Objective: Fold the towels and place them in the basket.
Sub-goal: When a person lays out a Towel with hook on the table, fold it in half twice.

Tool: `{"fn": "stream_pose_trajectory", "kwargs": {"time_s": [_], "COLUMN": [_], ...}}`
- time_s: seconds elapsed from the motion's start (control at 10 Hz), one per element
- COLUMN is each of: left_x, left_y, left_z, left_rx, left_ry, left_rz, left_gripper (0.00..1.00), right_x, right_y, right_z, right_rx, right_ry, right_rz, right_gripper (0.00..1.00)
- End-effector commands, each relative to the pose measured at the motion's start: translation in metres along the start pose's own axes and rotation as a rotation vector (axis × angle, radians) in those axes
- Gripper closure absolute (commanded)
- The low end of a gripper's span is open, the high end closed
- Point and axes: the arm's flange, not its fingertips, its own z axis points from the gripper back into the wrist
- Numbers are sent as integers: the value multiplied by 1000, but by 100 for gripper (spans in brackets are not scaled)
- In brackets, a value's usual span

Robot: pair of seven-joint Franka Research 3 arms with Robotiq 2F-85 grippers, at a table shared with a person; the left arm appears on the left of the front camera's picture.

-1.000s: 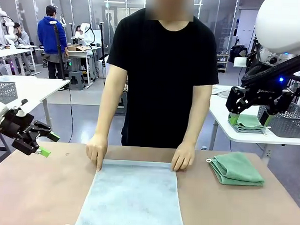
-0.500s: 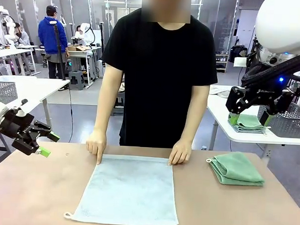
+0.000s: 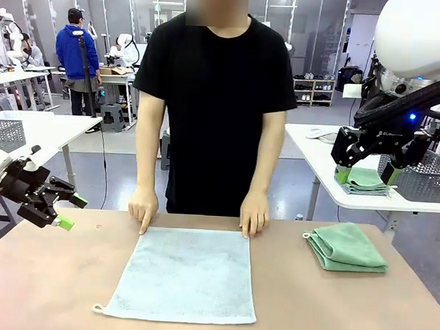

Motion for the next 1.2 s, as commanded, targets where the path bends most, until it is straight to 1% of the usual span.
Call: {"fn": "stream_pose_trajectory", "kwargs": {"time_s": [0.0, 0.6, 0.7, 0.8, 0.9, 1.1], "left_x": [1, 1, 1, 0, 24, 87], "left_y": [0, 0, 0, 0, -3, -16], "left_z": [1, 1, 1, 0, 0, -17], "left_rx": [0, 0, 0, 0, 0, 7], "left_ry": [-2, -2, -2, 0, 44, 190], "left_rz": [-1, -1, -1, 0, 7, -35], "left_gripper": [0, 0, 0, 0, 0, 0], "right_x": [2, 2, 0, 6, 12, 24], "right_y": [1, 1, 0, 11, 27, 78], "right_z": [1, 1, 0, 0, -2, -12], "right_rx": [2, 2, 0, -45, -72, -102], "right_ry": [-3, -3, 0, 3, -15, -28], "right_rz": [-25, -25, 0, 75, 172, 492], "right_gripper": [15, 15, 15, 15, 15, 15]}}
